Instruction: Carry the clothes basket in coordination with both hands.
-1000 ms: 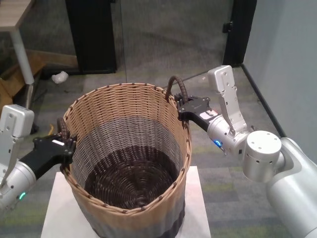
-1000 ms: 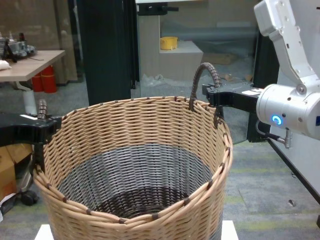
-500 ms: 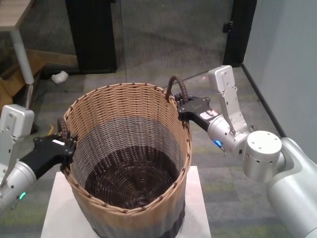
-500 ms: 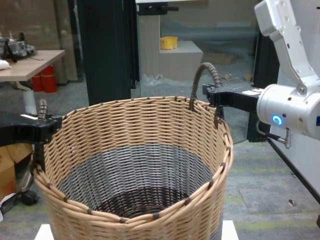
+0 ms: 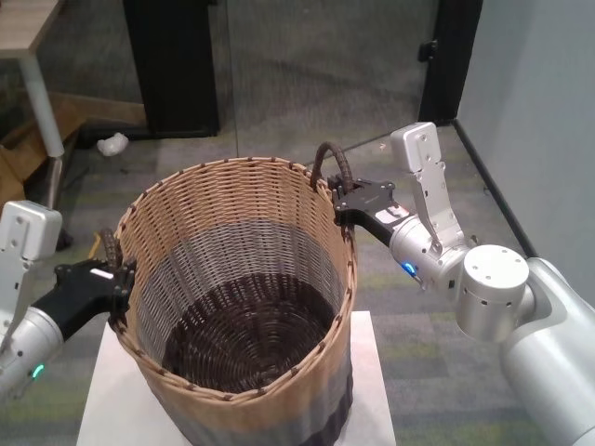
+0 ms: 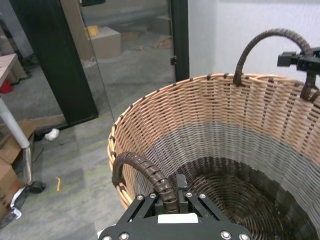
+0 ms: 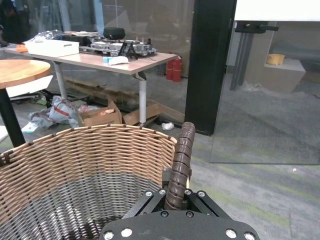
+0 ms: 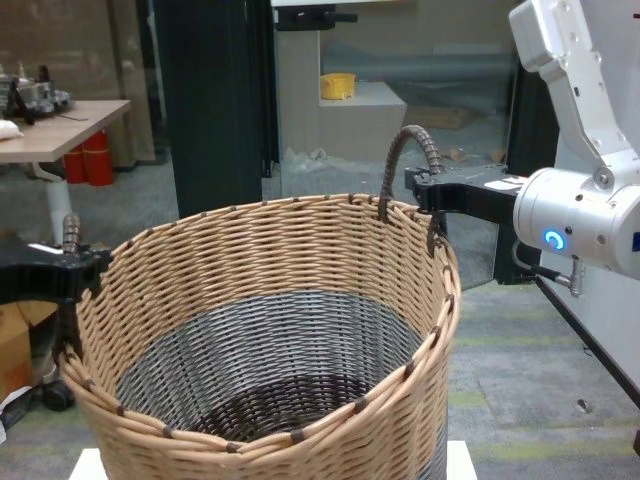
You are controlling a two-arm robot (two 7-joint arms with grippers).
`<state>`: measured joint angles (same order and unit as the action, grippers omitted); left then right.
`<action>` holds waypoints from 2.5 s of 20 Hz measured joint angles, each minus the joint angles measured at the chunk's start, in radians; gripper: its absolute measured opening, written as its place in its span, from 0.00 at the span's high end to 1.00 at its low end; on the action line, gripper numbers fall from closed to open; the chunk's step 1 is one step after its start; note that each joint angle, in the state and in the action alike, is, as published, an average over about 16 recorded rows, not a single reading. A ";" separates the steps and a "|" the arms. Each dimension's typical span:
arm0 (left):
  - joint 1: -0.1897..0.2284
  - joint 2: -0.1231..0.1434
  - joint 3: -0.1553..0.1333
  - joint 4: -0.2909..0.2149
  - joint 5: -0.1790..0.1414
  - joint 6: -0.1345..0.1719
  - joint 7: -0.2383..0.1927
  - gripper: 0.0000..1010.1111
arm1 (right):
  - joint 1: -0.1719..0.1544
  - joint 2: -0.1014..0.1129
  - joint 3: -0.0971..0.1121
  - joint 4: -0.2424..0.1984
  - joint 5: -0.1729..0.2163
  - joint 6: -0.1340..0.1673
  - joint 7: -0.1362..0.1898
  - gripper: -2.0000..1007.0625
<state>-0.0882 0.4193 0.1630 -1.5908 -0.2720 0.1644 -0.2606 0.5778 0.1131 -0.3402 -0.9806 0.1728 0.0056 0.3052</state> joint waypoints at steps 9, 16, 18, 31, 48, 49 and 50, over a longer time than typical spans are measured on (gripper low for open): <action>0.004 -0.011 -0.007 0.001 0.028 0.022 0.002 0.83 | 0.000 0.000 0.000 0.000 -0.001 0.001 0.001 0.95; 0.007 -0.017 -0.011 0.001 0.035 0.027 0.000 0.83 | 0.001 0.000 -0.004 0.005 -0.009 0.008 0.006 0.96; 0.007 -0.017 -0.012 0.001 0.035 0.027 0.000 0.83 | 0.001 0.000 -0.004 0.007 -0.012 0.011 0.007 0.96; 0.007 -0.016 -0.011 0.001 0.034 0.026 0.002 0.83 | 0.005 -0.004 -0.006 0.020 -0.023 0.026 0.010 0.96; 0.006 -0.015 -0.010 0.001 0.034 0.025 0.003 0.63 | 0.005 -0.003 -0.007 0.018 -0.023 0.025 0.011 0.70; 0.006 -0.015 -0.010 0.001 0.034 0.025 0.003 0.60 | 0.005 -0.003 -0.007 0.018 -0.023 0.025 0.011 0.67; 0.006 -0.015 -0.010 0.001 0.034 0.025 0.003 0.56 | 0.005 -0.003 -0.008 0.018 -0.023 0.025 0.011 0.63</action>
<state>-0.0820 0.4044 0.1531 -1.5897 -0.2385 0.1894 -0.2577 0.5828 0.1101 -0.3477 -0.9628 0.1493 0.0302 0.3158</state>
